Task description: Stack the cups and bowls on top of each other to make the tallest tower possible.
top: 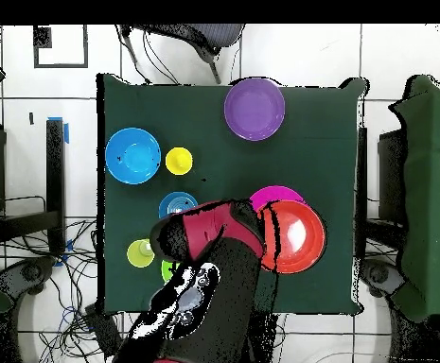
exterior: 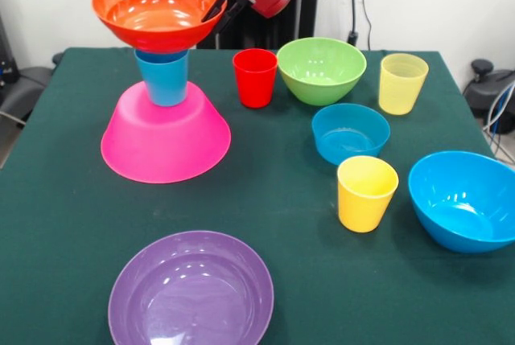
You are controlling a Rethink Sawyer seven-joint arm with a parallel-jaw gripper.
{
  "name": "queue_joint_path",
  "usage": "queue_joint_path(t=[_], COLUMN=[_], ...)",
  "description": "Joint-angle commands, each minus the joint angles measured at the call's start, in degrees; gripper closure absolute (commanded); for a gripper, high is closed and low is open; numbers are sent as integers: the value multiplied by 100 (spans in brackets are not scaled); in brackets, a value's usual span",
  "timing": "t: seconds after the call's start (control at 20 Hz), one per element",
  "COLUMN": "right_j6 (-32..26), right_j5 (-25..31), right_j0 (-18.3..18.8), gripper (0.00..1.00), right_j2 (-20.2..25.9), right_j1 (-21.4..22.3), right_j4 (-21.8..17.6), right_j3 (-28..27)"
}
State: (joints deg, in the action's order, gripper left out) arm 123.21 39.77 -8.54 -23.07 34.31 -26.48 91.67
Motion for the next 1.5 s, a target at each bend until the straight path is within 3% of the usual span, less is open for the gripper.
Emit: queue_joint_path(t=[0.05, 0.75, 1.25, 1.5], right_j6=[92, 87, -753, -837], right_j5=[-604, -799, 183, 388], right_j0=[-142, -168, 23, 28], gripper=[100, 100, 100, 100], right_j2=[502, 429, 678, 711], right_j1=[-106, -105, -96, -134], right_j4=[-383, -286, -216, -234], right_j3=[-238, -160, -262, -359])
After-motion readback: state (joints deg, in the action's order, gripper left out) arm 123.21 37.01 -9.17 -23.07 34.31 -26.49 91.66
